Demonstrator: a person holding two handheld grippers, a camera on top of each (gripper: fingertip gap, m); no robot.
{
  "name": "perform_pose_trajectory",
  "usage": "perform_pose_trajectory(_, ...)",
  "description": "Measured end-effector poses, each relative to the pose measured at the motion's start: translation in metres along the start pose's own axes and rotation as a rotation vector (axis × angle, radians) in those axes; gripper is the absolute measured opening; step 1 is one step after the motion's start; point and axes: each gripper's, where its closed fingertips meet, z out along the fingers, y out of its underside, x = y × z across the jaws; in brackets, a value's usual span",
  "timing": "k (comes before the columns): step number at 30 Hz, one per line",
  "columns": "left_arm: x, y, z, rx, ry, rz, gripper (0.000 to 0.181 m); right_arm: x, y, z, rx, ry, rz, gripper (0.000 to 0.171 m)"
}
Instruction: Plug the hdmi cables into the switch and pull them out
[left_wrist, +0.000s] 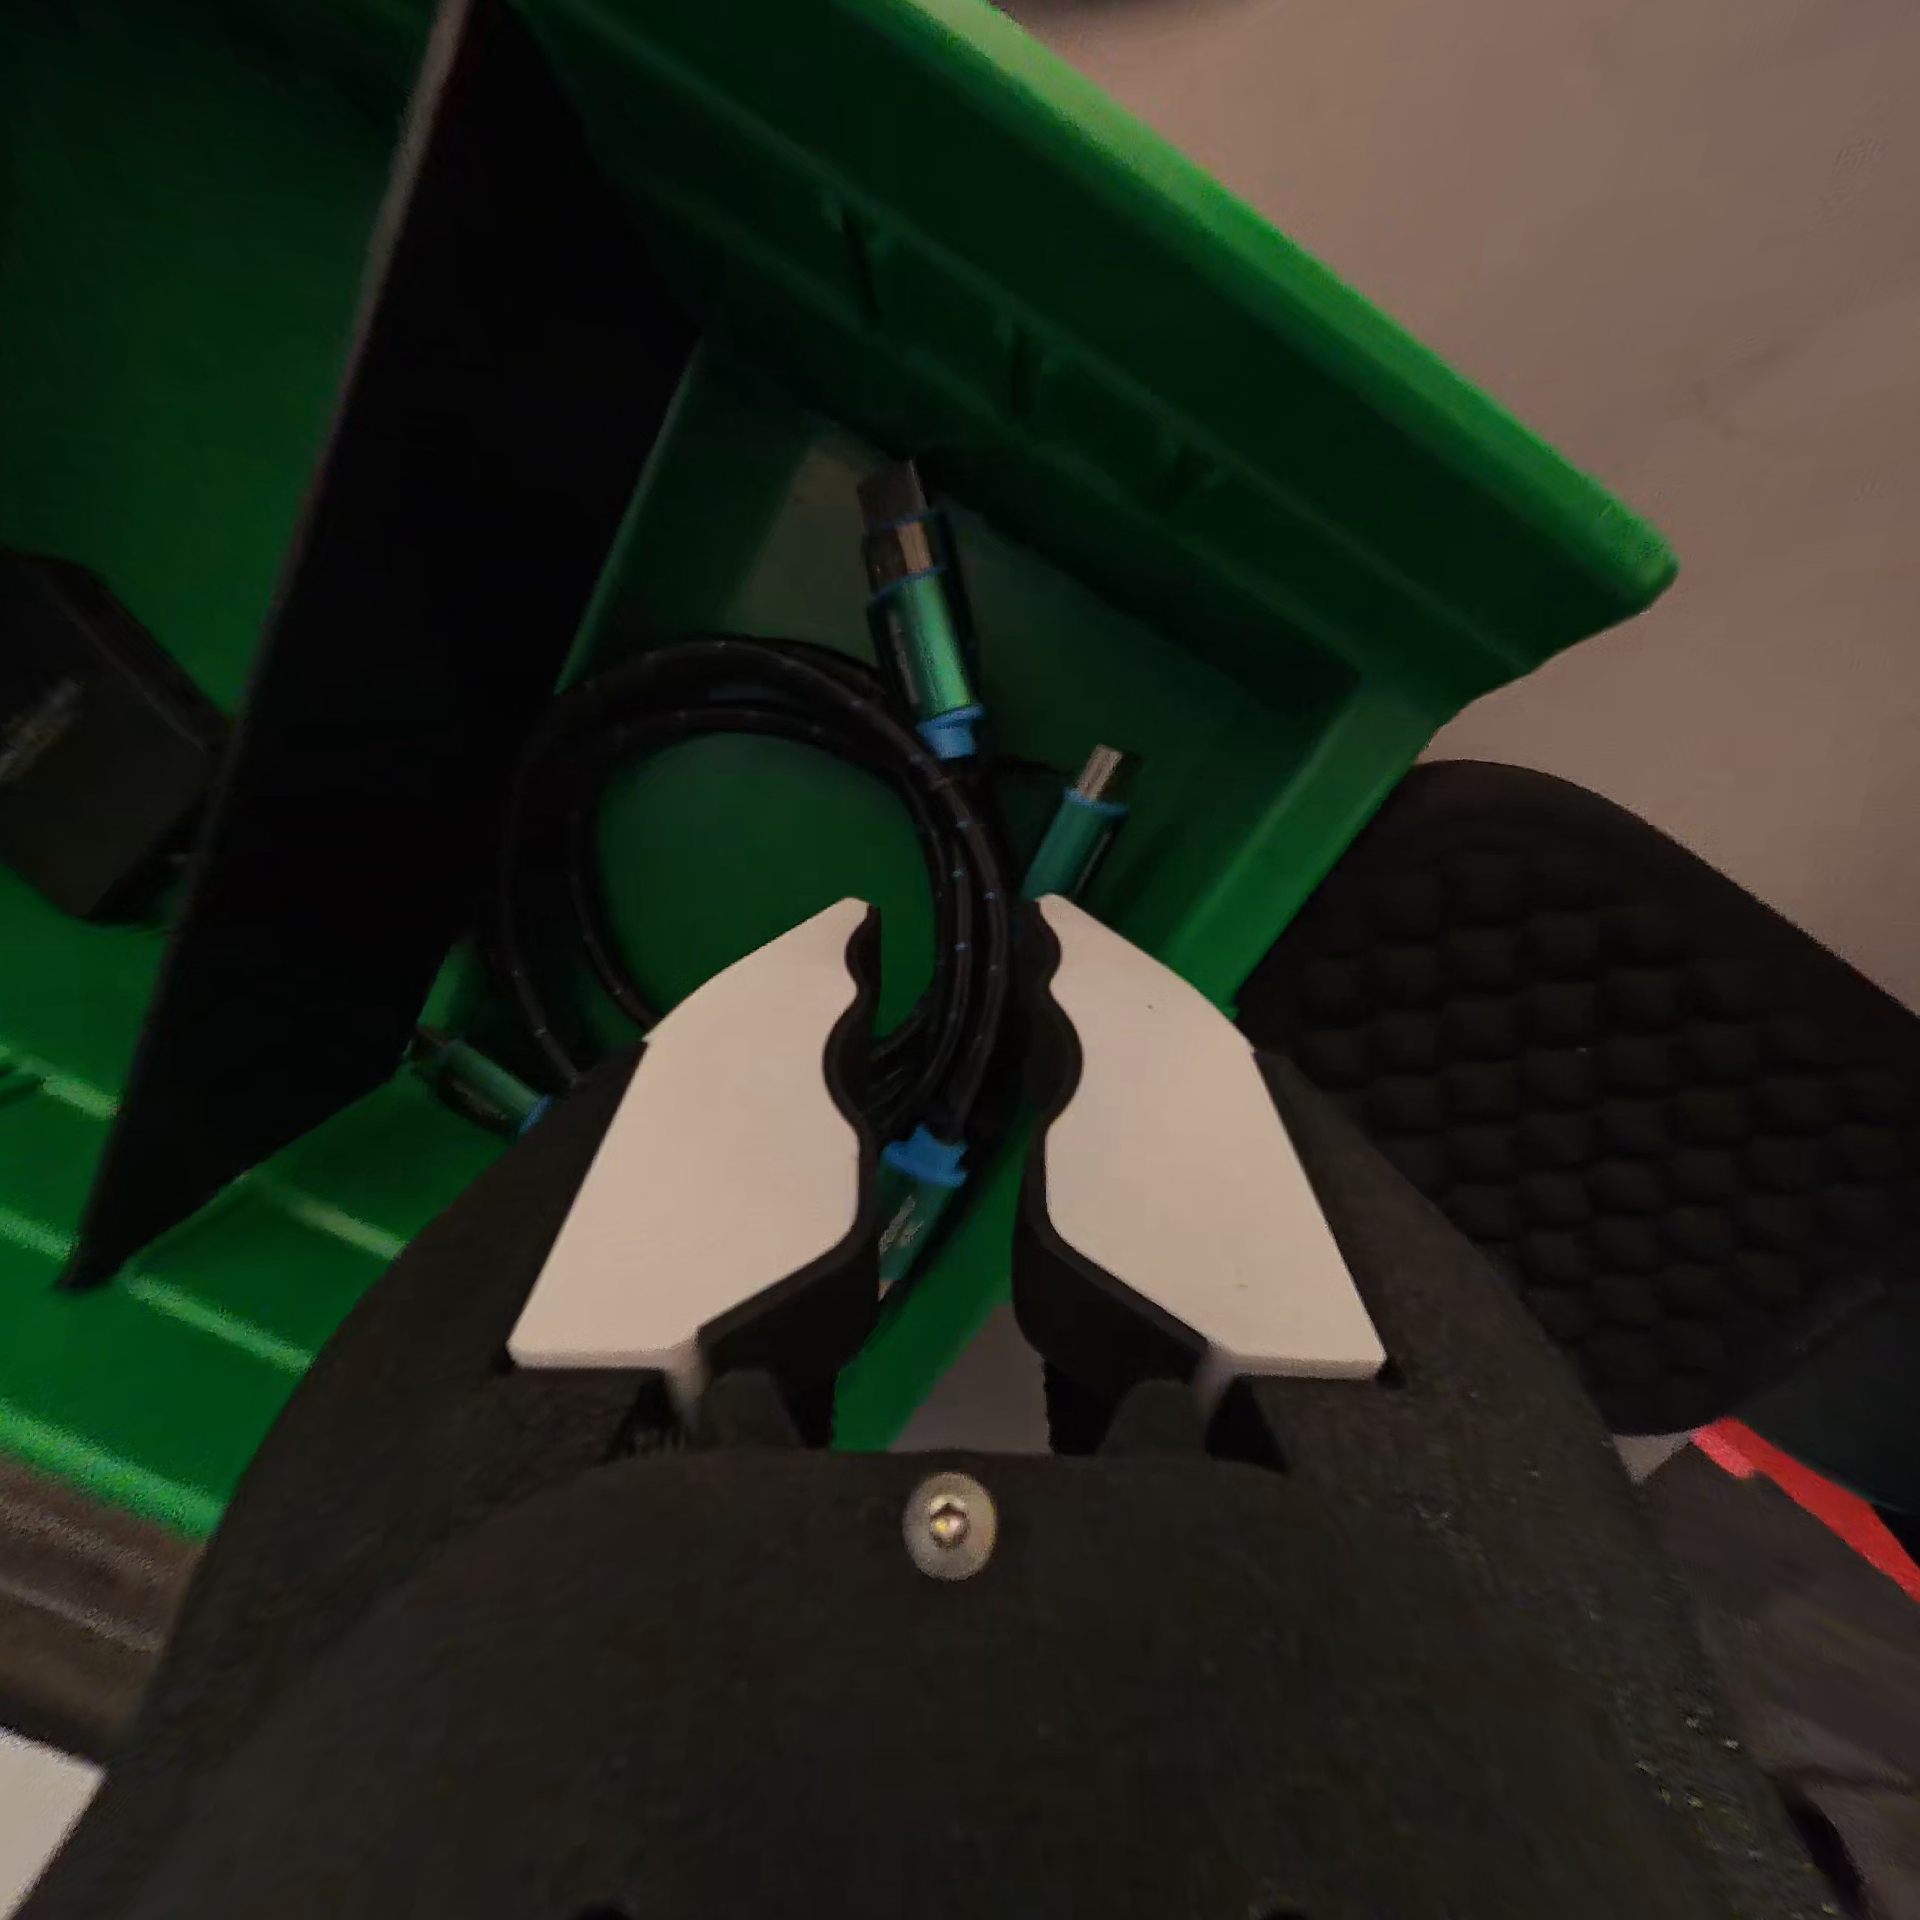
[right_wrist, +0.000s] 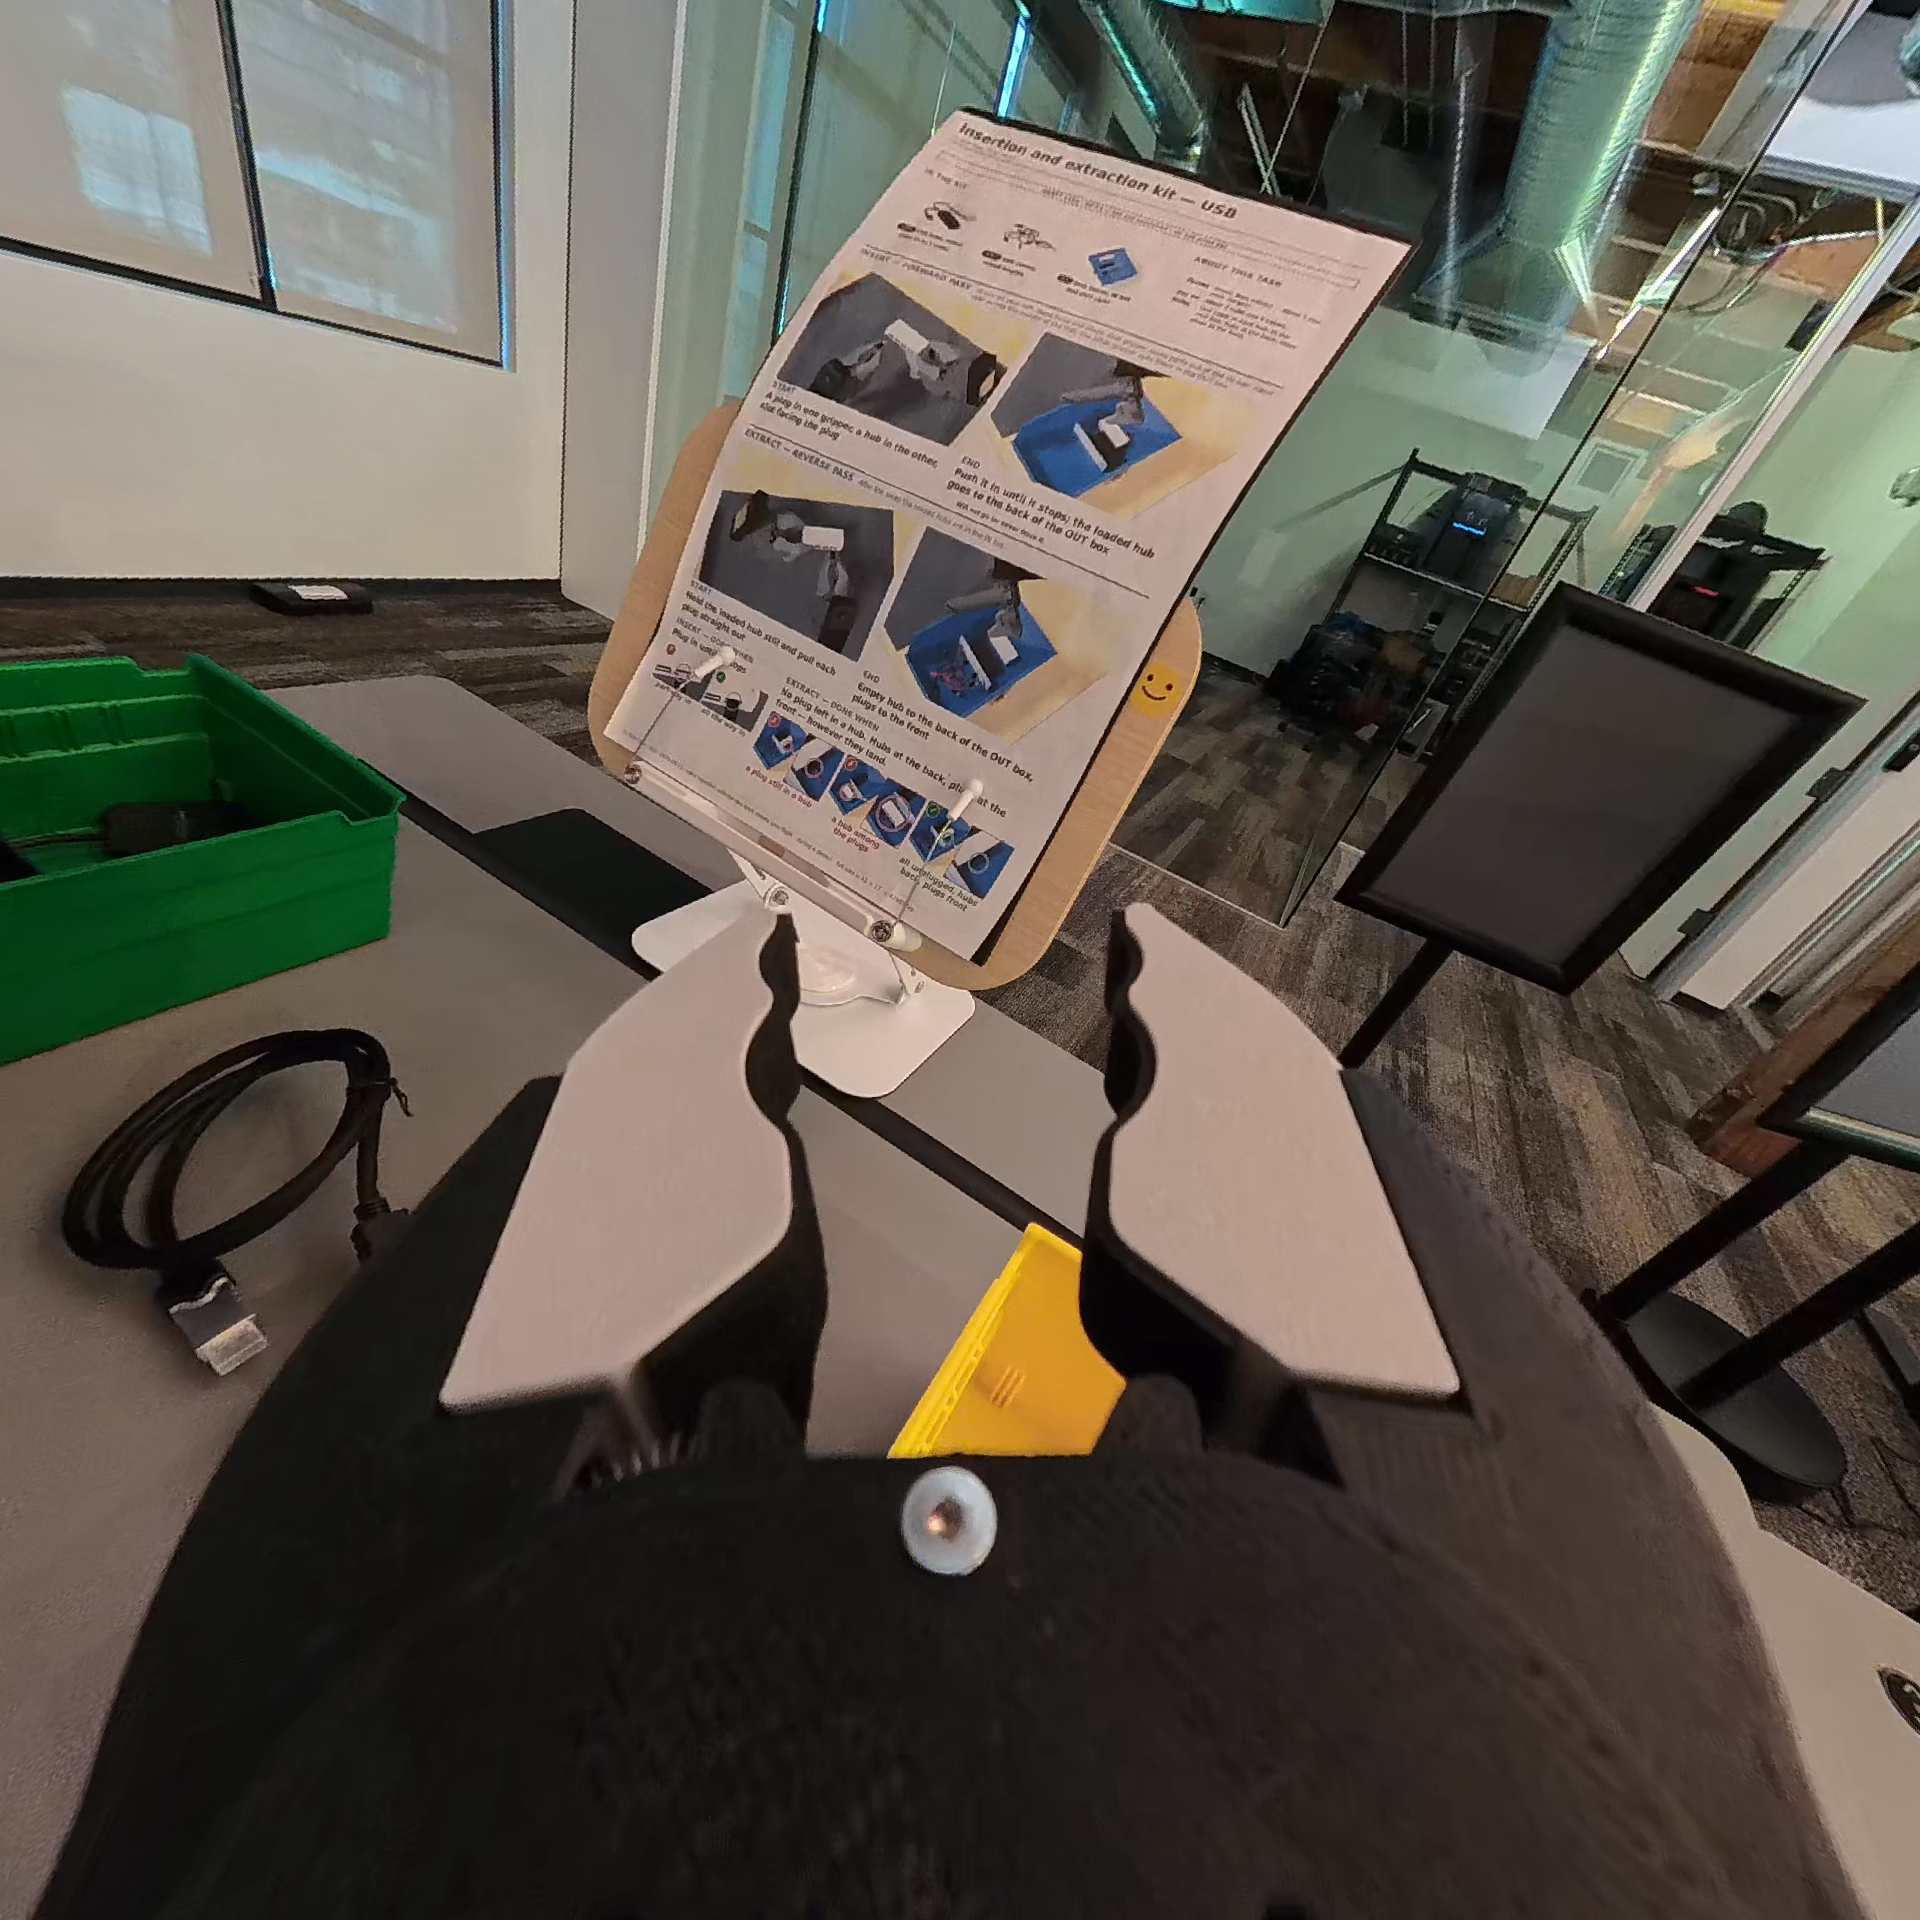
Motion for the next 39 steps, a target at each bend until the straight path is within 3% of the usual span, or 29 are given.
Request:
perform_pose_trajectory(2, 0.009, 0.004, 0.009, -0.054, 0.073, -0.005, 0.025, 0.0, 0.001, 0.001, -0.003, 0.0, -0.001, 0.057)
perform_pose_trajectory(5, 0.006, 0.005, 0.014, -0.103, 0.046, 0.033, 0.021, 0.0, 0.001, 0.002, -0.008, -0.004, -0.005, 0.057)
perform_pose_trajectory(11, 0.006, 0.0, -0.004, -0.045, 0.063, -0.01, 0.011, 0.0, 0.001, 0.001, -0.005, -0.006, -0.002, 0.057)
perform_pose_trajectory(19, 0.003, -0.041, -0.099, 0.333, -0.045, -0.038, 0.006, 0.001, -0.004, -0.003, 0.018, -0.008, 0.006, 0.057)
perform_pose_trajectory(24, 0.081, -0.111, -0.154, 0.527, -0.061, 0.193, 0.006, -0.002, -0.007, -0.003, 0.027, -0.011, 0.002, 0.057)
perform_pose_trajectory(28, 0.153, -0.167, -0.114, 0.47, -0.095, 0.428, 0.006, -0.01, -0.006, 0.002, 0.012, -0.025, -0.015, 0.057)
perform_pose_trajectory(31, 0.198, -0.202, -0.064, 0.508, 0.061, 0.469, 0.006, -0.013, -0.002, 0.004, -0.011, -0.025, -0.038, 0.057)
perform_pose_trajectory(35, 0.218, -0.223, -0.001, 0.447, 0.144, 0.473, 0.006, -0.01, 0.001, 0.004, -0.009, -0.028, -0.025, 0.057)
perform_pose_trajectory(39, 0.235, -0.237, 0.032, 0.422, 0.192, 0.482, 0.006, -0.004, 0.001, 0.003, 0.002, -0.025, -0.001, 0.057)
